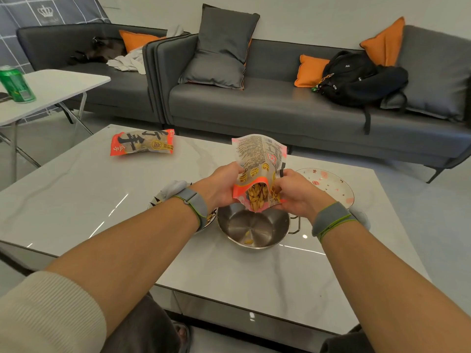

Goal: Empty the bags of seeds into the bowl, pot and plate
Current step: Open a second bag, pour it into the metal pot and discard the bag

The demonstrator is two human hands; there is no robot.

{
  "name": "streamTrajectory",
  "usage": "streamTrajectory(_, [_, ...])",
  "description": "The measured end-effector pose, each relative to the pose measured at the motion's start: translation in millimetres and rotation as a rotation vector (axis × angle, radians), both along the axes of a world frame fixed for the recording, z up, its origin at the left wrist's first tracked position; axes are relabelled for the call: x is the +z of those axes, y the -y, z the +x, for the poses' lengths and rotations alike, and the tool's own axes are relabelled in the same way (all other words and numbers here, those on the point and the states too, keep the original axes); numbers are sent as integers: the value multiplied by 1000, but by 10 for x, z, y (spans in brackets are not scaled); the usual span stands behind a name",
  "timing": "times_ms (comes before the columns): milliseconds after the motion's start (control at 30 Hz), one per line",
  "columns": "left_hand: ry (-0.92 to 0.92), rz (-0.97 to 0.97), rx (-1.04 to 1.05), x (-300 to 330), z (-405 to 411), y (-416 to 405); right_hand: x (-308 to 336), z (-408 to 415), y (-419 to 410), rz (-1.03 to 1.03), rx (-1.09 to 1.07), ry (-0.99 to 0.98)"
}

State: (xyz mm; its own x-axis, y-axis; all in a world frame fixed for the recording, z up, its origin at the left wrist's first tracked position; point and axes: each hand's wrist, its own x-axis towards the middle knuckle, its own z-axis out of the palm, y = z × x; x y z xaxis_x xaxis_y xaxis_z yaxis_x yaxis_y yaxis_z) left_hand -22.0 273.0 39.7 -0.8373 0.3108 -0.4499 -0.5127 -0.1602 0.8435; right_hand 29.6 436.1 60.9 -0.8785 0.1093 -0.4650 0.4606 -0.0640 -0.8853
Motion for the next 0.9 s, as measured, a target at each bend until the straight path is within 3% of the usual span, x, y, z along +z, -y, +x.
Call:
streamTrajectory(433, [-70,-66,-45,-51,1,-60,-25,-7,2,5,0,11])
streamTrajectory(900, [-98,36,-4,-19,35,-109,-13,-31,-8,-6,-11,-31])
